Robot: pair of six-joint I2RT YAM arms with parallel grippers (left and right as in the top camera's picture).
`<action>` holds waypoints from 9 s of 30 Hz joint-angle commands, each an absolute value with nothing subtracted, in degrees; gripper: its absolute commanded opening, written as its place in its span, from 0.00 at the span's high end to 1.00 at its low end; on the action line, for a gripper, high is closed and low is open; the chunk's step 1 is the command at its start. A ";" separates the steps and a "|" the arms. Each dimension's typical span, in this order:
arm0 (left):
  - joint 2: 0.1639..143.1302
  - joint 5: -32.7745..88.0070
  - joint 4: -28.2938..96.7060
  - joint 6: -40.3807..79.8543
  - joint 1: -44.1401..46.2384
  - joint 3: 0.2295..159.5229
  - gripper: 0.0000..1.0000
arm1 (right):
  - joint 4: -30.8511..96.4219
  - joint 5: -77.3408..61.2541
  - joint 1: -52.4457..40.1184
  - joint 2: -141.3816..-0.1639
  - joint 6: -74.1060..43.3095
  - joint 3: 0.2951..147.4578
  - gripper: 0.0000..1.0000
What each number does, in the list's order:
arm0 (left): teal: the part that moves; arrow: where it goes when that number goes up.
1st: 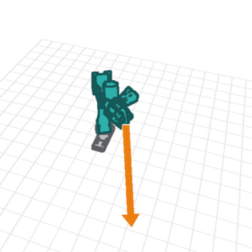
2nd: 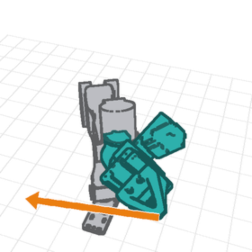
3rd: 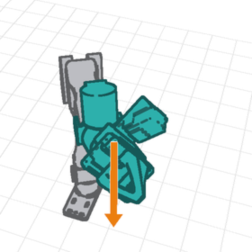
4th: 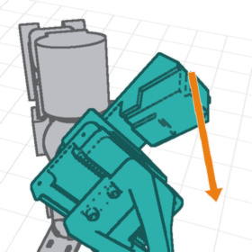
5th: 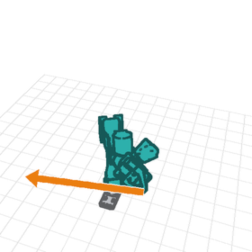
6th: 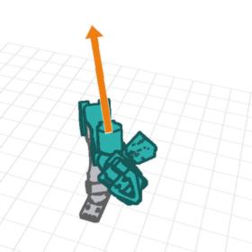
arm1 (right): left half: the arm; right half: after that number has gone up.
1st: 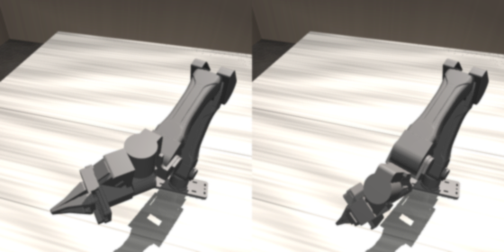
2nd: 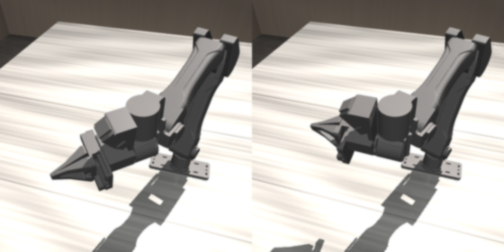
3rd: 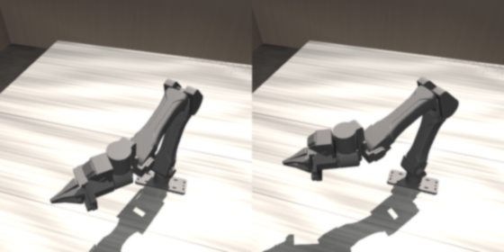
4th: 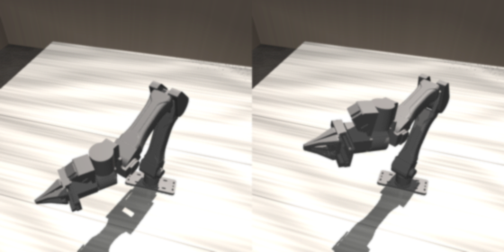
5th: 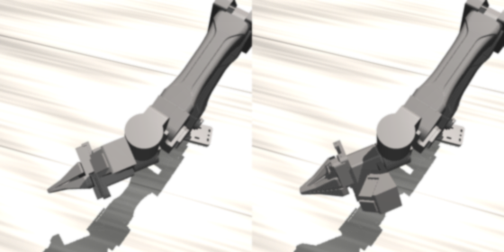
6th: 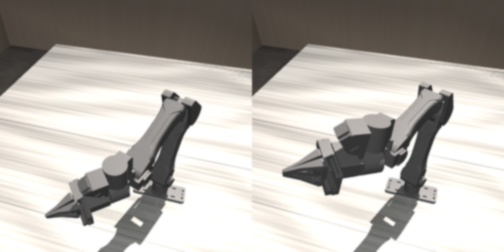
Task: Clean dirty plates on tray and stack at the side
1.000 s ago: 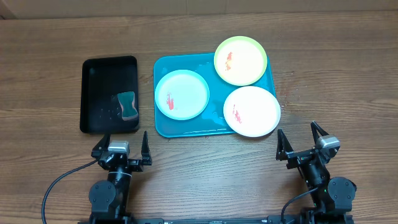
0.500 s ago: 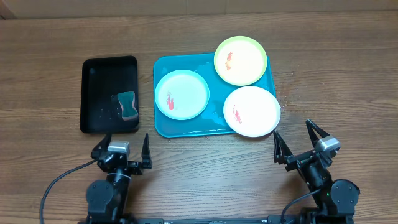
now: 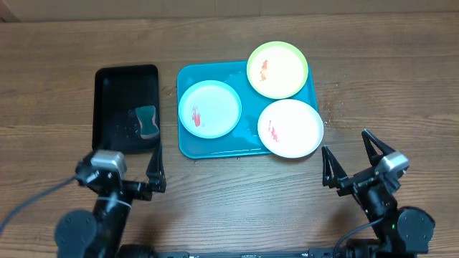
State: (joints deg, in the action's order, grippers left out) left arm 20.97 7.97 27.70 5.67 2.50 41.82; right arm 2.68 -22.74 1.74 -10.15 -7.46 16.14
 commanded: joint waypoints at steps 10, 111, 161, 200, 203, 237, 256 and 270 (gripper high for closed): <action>43.81 7.14 33.36 3.70 4.43 66.94 0.00 | 14.31 -25.43 1.83 -39.46 -7.44 42.41 0.00; 113.84 -23.29 85.65 44.97 10.70 111.33 0.67 | 24.86 -2.44 -31.77 -120.60 -25.54 81.34 0.96; 115.00 -5.39 51.90 15.59 -1.48 81.54 0.67 | 23.79 -2.59 -31.75 -120.60 -23.55 81.34 0.96; 108.14 -1.30 66.65 11.44 2.13 101.49 0.96 | 24.67 -13.47 -25.80 -120.60 -25.56 81.34 0.96; 108.25 0.16 65.45 11.92 5.82 101.73 0.96 | 25.41 -14.26 -25.08 -120.60 -26.09 81.34 0.96; 125.71 25.52 55.22 7.16 18.26 96.73 0.96 | 25.36 -13.61 -25.04 -120.60 -28.53 81.34 0.96; 125.71 -19.68 61.45 27.92 18.09 96.88 0.96 | 25.63 -13.61 -25.04 -120.60 -28.53 81.34 0.96; 125.73 0.47 51.07 5.52 22.98 97.41 0.96 | 27.38 -16.64 -26.94 -120.60 -28.58 81.34 0.96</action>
State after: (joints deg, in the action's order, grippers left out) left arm 125.10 -4.89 52.47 11.35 20.53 97.10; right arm 27.70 -13.69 -25.36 -120.95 -28.73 81.21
